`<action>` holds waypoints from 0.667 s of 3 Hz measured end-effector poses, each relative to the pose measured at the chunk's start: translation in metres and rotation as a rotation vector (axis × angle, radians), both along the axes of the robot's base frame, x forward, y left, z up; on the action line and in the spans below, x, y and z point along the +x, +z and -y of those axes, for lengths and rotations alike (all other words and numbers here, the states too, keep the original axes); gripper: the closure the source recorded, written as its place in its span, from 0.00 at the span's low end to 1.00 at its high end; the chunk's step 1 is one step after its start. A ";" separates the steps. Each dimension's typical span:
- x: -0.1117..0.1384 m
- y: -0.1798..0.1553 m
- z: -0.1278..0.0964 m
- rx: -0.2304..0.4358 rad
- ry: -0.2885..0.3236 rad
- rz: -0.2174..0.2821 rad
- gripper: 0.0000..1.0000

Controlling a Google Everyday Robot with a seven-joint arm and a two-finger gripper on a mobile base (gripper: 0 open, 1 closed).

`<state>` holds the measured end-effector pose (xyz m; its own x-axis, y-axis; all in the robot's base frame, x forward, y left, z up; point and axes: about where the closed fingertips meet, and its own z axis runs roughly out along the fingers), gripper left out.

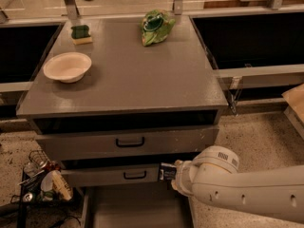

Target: Pick rxbar blueberry from bottom drawer and place on counter

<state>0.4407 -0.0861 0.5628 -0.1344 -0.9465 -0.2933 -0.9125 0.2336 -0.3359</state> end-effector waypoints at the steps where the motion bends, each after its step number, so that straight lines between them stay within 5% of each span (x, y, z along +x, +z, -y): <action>1: 0.000 0.000 0.000 0.000 0.000 0.000 1.00; 2: 0.000 0.018 0.006 -0.019 -0.005 0.037 1.00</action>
Offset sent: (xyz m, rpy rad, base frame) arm -0.0036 -0.0140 0.0423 -0.0468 -0.0824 -0.0128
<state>0.4406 -0.0922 0.5810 -0.1284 -0.9514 -0.2799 -0.8983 0.2311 -0.3737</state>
